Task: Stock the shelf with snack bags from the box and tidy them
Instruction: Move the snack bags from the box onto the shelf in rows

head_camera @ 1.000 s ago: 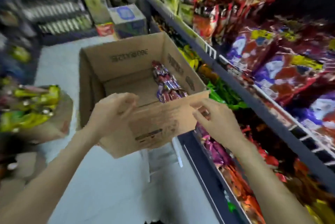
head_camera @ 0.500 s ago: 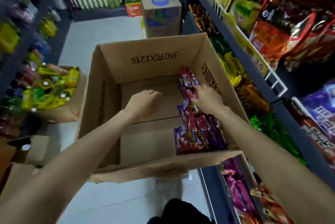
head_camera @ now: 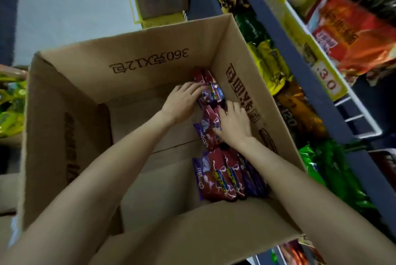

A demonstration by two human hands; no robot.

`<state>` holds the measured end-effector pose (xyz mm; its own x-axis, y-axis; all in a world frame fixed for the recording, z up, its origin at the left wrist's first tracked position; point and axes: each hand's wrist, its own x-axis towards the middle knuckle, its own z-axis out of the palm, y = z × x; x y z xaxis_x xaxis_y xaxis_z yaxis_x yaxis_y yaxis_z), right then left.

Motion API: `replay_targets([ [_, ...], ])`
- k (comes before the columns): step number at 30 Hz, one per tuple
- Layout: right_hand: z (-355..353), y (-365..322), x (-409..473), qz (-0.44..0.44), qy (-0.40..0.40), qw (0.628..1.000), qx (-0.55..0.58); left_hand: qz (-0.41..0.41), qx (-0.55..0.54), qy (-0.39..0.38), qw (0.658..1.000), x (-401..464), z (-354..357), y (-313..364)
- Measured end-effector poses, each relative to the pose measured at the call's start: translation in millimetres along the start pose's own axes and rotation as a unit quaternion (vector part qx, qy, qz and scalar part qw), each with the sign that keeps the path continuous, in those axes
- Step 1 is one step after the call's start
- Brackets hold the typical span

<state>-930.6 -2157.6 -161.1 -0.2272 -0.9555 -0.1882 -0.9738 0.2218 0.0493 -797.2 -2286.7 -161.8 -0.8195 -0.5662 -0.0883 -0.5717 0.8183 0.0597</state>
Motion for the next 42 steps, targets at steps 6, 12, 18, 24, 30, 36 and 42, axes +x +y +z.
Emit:
replay_targets([
  [6,9,-1,-4,-0.032,-0.019,0.998,0.054,0.072,0.056,-0.052,0.994,54,17,-2],
  [12,7,-1,-2,-0.048,0.001,0.999,-0.026,0.097,0.112,-0.035,0.988,58,19,-9],
  [18,12,-9,-7,-0.086,0.033,0.988,-0.122,0.104,0.102,-0.001,0.989,29,17,-31],
  [24,9,-20,-9,-0.078,0.005,0.994,-0.071,-0.026,0.001,-0.017,1.000,-20,14,-49],
  [30,1,-30,0,-0.023,-0.016,0.997,-0.068,-0.150,-0.111,-0.031,0.982,-57,-9,-61],
  [36,2,-37,-7,0.046,-0.066,0.995,0.067,-0.184,-0.171,-0.010,0.968,-83,-20,-67],
  [42,1,-38,-7,0.060,-0.112,0.987,0.097,-0.194,-0.216,0.012,0.957,-95,-28,-67],
])
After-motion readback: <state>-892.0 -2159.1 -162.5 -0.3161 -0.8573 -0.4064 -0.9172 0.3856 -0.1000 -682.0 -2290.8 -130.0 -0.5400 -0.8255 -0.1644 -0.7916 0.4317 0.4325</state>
